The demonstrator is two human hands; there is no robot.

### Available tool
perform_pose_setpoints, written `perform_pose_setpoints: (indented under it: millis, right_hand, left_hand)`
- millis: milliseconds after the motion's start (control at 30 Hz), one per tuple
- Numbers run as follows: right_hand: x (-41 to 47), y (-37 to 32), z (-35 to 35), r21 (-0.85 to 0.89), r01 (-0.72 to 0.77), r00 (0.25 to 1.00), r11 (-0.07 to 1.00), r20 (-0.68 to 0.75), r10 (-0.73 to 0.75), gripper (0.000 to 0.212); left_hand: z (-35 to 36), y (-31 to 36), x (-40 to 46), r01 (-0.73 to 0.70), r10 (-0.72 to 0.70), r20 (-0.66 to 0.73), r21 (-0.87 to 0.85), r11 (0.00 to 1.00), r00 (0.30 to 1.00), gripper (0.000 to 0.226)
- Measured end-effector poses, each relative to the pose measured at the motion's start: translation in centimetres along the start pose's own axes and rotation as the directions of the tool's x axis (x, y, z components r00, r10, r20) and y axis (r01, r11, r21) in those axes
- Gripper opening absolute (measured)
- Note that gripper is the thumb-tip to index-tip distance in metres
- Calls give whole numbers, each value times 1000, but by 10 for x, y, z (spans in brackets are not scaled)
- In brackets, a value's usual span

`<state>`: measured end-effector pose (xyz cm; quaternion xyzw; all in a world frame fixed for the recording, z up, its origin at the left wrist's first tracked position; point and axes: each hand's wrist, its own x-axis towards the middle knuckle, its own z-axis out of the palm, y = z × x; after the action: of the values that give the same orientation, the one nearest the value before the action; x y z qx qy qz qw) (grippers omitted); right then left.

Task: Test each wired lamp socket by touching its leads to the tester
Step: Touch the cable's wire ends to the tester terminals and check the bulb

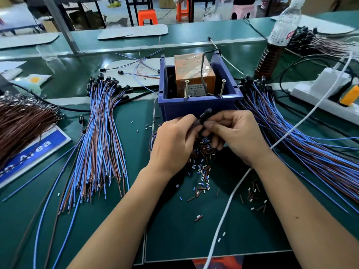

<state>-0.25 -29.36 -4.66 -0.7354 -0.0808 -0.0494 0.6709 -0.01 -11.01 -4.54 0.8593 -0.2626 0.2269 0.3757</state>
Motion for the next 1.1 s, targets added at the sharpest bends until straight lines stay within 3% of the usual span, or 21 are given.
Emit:
perform_pose_setpoints:
  millis: [667,867,1100]
  right_hand:
    - [-4,0,-3,-16,88,993,996,-83,-89,26]
    - [-2,-1,-14,38,83,994,996,-69,-81,15]
    - [-5,1,4,75,104,994,992,6,-105,5]
  left_hand:
    - [0,-5,-2,71,-78,-42,-141,987,996,24]
    - [-10,-15,-1,180,-200,-78,-205,962,977,20]
    - [-6,-8,-3,160,-168,-15,-231,960,986,26]
